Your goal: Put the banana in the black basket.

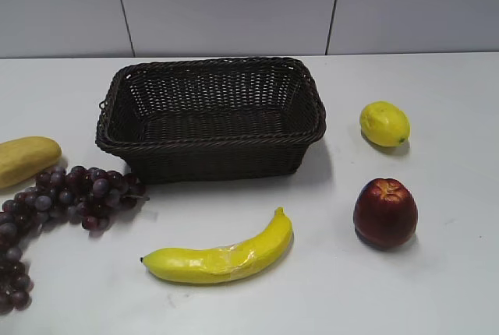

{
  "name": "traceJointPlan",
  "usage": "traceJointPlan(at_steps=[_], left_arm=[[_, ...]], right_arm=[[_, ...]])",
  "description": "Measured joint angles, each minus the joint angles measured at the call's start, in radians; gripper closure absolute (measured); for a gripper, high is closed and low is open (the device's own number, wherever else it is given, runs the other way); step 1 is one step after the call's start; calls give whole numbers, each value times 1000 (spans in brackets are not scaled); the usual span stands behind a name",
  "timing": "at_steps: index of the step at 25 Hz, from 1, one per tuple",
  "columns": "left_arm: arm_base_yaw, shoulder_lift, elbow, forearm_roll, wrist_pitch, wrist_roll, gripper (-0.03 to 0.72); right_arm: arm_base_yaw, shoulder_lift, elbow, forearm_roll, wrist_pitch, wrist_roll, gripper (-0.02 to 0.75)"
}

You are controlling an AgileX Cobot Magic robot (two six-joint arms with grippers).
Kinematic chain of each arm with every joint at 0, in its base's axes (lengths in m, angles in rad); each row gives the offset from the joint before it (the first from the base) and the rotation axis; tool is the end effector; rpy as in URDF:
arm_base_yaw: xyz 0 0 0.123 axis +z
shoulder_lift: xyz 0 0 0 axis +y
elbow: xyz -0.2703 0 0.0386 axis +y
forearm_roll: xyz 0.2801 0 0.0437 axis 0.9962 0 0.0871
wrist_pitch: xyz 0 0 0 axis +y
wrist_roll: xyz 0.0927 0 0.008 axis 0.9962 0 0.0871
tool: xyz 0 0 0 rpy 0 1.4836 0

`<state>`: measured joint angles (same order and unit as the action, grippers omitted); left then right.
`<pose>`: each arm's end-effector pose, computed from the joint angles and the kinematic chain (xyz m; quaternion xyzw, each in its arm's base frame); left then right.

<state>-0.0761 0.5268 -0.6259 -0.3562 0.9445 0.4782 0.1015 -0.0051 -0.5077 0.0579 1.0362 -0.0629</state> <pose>0.1244 -0.0359 0.3041 0.2102 0.8801 -0.0917 0.4156 0.0357 0.0083 0.2964 -0.0702 0.8401 0.0393 0.5365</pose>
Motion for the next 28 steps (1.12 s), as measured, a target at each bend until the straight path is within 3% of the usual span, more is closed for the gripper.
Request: traceJointPlan(at_steps=[5,11,19,22,28], left_arm=[[-112,203,-72,13,-8,104,101],[-264,472,-195,-55,24,272,102],[-565,824,-367,20,-9,275,103],[-643,937,-414,26,-42,273,103],[-734,1120,-448,26,-109,268,105]], right_arm=[[0,0,0,0,0,0,437],[0,0,0,0,0,0,437],[0,0,0,0,0,0,437],[0,0,0,0,0,0,437],[0,0,0,0,0,0,437]])
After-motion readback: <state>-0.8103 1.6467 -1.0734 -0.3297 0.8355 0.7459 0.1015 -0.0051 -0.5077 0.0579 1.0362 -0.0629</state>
